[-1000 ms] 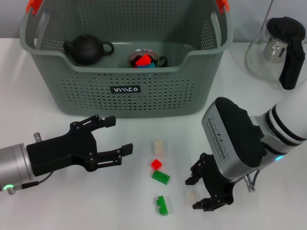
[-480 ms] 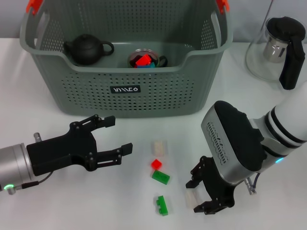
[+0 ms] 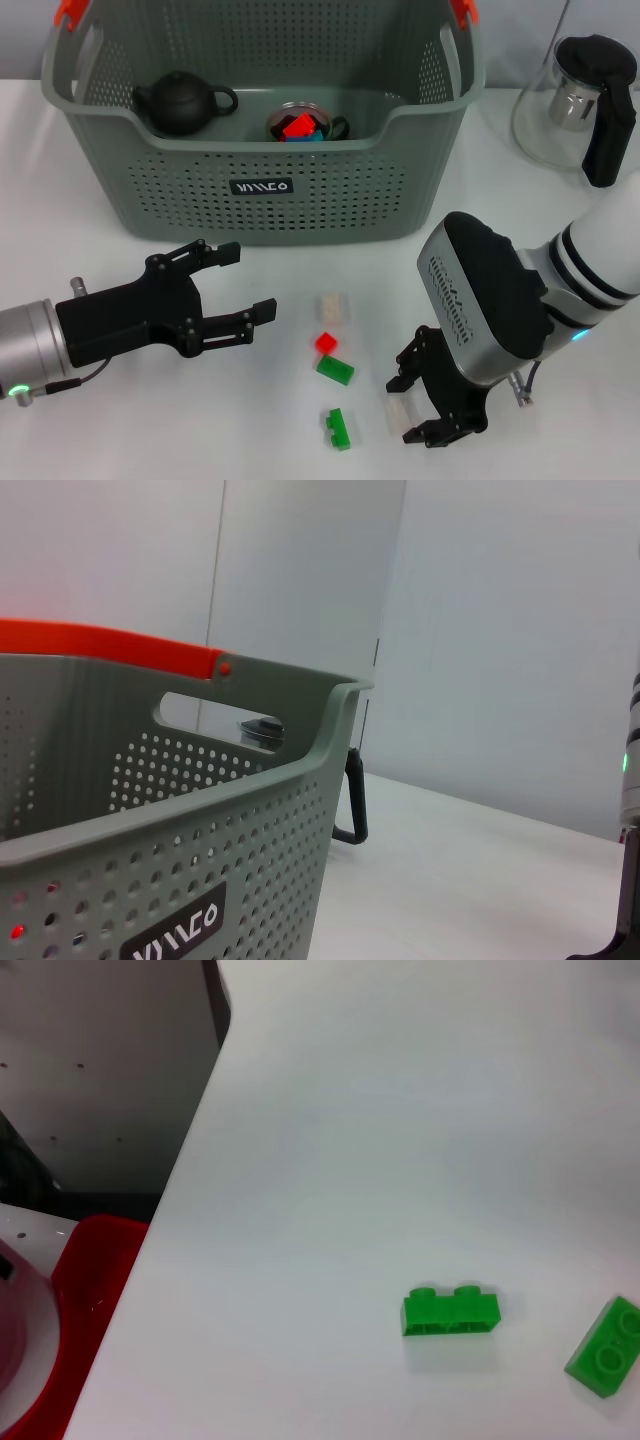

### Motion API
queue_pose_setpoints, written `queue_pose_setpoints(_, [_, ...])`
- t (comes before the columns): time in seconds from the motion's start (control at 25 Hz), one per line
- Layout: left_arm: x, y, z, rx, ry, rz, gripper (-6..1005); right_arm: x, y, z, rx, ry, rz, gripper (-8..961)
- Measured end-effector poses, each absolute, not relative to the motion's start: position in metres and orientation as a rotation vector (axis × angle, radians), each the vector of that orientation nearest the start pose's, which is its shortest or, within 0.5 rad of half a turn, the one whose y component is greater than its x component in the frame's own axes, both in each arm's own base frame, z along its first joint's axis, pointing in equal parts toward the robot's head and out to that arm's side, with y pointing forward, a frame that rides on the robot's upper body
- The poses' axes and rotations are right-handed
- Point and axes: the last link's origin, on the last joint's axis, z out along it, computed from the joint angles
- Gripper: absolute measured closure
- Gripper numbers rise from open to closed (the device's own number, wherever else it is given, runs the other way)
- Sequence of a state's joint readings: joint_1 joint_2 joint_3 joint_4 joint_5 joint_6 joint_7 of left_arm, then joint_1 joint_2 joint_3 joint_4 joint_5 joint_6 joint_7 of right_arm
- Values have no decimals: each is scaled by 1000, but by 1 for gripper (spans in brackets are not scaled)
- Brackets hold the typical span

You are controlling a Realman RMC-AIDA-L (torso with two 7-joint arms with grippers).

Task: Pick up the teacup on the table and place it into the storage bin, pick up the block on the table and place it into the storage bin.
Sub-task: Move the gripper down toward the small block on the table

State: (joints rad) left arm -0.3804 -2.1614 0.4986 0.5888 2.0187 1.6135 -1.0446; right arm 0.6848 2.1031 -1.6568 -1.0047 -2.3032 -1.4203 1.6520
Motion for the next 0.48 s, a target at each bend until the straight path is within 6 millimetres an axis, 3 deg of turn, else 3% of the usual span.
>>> queue_pose_setpoints(0.48, [-299, 273, -25, -2565, -540, -815, 119, 176, 317, -96, -3225, -337, -533, 393])
